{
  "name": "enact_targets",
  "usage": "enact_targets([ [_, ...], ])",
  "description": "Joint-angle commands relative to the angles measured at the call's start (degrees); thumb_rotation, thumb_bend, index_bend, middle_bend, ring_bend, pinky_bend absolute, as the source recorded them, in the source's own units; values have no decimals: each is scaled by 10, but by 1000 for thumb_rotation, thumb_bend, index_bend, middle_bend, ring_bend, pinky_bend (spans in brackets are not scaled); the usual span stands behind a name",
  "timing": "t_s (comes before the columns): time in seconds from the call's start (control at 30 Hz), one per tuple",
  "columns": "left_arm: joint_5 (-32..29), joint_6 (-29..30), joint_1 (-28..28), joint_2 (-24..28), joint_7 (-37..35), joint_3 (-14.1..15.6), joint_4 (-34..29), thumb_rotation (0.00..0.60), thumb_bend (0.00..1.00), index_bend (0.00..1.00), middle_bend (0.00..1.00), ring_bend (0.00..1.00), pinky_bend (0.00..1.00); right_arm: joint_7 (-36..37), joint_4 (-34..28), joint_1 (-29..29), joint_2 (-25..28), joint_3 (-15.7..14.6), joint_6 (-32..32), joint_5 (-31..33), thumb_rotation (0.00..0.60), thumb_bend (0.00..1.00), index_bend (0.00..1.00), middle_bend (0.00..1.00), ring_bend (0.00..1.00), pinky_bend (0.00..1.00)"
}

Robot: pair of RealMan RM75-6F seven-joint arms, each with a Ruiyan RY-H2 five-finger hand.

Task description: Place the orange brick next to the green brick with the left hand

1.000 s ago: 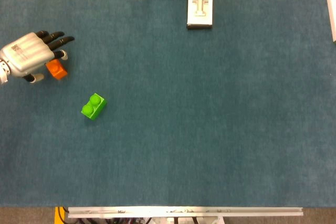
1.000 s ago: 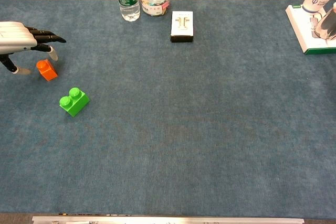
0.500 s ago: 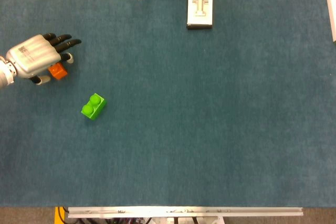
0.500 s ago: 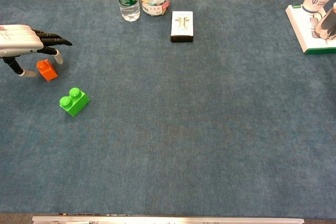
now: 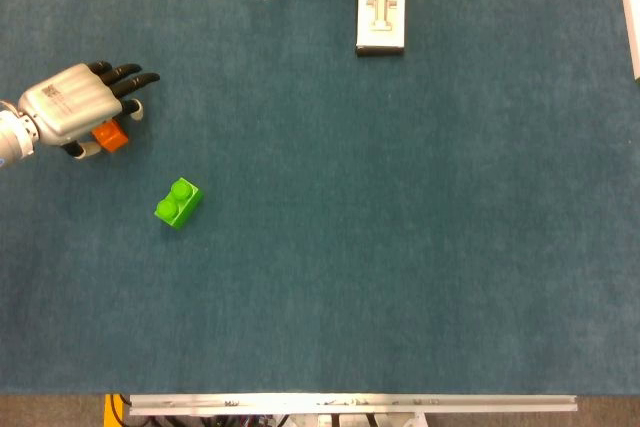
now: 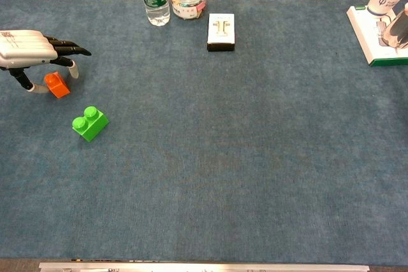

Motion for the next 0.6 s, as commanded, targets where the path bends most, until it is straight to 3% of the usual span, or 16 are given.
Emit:
enact_targets([
  [0.03, -1, -4, -1, -2, 0, 0, 2, 600, 253, 295, 0, 0, 189, 0, 0, 0, 0, 0, 0, 0, 600, 435, 632, 548, 418, 462],
  [0.6, -4, -18, 0, -5, 2, 5, 6, 600, 254, 323, 0, 0, 189, -2, 2, 1, -1, -2, 1, 3, 600, 435, 632, 548, 418, 462],
])
